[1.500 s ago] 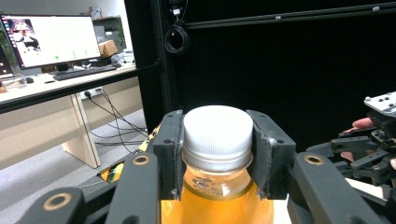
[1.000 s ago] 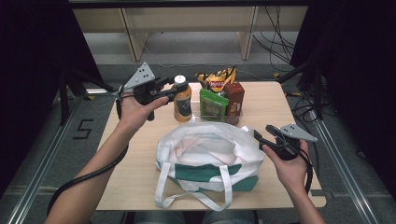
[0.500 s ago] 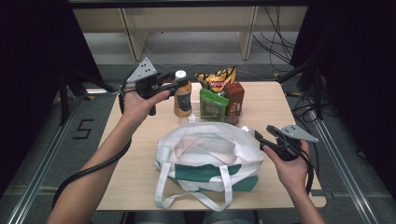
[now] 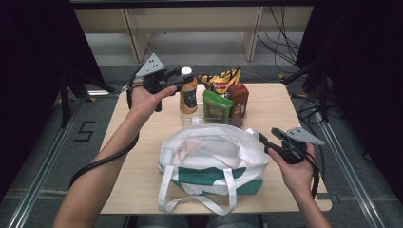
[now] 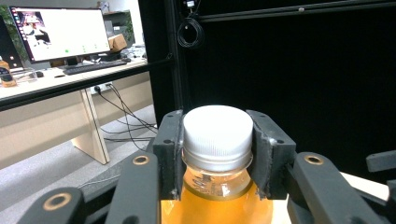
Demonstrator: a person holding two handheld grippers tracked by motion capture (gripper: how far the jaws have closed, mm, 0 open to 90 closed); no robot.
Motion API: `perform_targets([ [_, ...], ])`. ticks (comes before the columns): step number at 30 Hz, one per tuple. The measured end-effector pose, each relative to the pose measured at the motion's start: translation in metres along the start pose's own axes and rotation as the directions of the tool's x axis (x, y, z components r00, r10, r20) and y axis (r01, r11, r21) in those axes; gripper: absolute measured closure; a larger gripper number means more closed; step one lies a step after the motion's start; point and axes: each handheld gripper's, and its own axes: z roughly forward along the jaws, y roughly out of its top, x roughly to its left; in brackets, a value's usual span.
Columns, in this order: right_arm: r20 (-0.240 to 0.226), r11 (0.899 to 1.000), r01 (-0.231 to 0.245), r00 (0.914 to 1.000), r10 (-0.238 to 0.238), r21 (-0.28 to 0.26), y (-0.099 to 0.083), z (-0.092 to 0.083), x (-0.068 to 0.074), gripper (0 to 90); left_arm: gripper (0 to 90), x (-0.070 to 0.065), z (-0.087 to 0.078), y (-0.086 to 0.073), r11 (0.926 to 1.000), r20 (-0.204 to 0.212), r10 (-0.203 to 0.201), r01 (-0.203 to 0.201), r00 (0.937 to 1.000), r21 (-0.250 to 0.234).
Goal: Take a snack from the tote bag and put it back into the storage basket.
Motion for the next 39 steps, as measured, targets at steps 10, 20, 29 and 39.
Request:
perform_targets([
  [10,0.013,1.000,-0.023,0.9997,0.022,0.004,0.000,-0.002,0.003,45.1,58.8,0.007,0.010,-0.005,0.9999,-0.008,-0.001,0.001,1.0000,0.013],
  [20,0.002,1.000,-0.027,0.9996,0.027,0.006,0.000,-0.002,0.003,45.1,58.8,0.016,0.017,-0.013,0.9996,-0.019,-0.011,0.012,0.9998,0.025],
  [29,-0.006,0.999,-0.036,0.9993,0.036,0.010,-0.001,-0.001,0.004,45.1,58.8,0.023,0.024,-0.021,0.9990,-0.022,-0.012,0.013,0.9997,0.042],
  [39,0.003,1.000,0.004,1.0000,-0.004,-0.006,0.000,-0.001,0.000,45.1,58.8,0.028,0.030,-0.030,0.9979,-0.028,-0.013,0.014,0.9995,0.063],
])
